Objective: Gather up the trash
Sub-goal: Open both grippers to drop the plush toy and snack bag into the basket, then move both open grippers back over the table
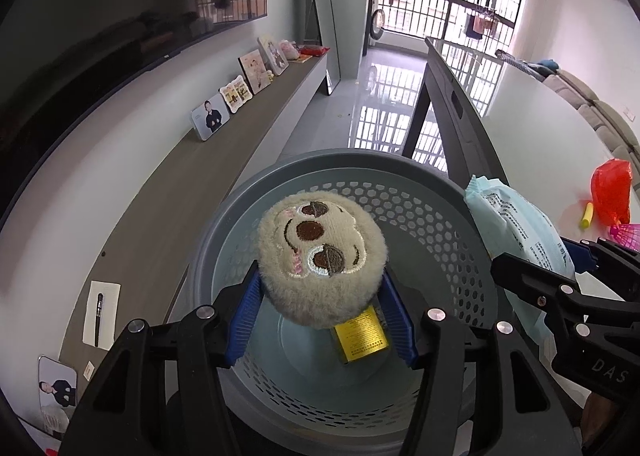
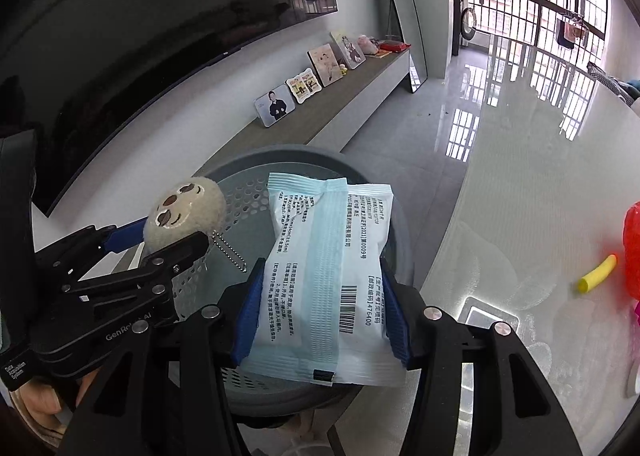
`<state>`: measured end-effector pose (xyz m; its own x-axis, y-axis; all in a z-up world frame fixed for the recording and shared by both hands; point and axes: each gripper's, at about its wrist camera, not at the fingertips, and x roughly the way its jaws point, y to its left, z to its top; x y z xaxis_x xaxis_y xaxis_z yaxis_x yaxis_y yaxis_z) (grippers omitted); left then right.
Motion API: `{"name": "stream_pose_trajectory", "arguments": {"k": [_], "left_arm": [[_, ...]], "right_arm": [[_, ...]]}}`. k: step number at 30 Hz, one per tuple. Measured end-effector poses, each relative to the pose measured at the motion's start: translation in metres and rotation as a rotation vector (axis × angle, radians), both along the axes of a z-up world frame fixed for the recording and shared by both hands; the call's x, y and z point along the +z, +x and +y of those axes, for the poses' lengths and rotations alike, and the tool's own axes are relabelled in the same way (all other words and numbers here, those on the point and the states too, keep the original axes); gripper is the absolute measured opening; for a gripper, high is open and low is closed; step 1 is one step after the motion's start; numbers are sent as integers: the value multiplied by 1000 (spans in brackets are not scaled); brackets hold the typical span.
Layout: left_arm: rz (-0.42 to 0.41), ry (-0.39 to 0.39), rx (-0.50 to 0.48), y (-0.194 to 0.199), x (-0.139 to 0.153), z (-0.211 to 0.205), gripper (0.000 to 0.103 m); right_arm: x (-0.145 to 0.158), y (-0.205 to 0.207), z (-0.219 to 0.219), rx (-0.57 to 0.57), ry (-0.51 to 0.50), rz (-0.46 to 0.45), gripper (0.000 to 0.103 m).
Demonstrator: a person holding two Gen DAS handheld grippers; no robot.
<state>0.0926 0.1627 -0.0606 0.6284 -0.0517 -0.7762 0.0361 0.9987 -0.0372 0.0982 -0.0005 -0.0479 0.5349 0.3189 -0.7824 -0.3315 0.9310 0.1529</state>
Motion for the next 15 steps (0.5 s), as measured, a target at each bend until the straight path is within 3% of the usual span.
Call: {"name": "stream_pose_trajectory", "arguments": {"k": [4,7,9,15], "left_arm": [[2,1,13,-2,1,3,58],[-2,2,25,-1,2,5,67],[-3,-2,29,-2,2,7,68],[10,-1,46,-6,1,7,69]], "right_arm": [[-4,2,1,5,1,2,51],[-5,1,-3,3,8,2,54],[-5,-1,-3,3,15,-3,61],[-4,-1,-3,2,17,-11,62]]}}
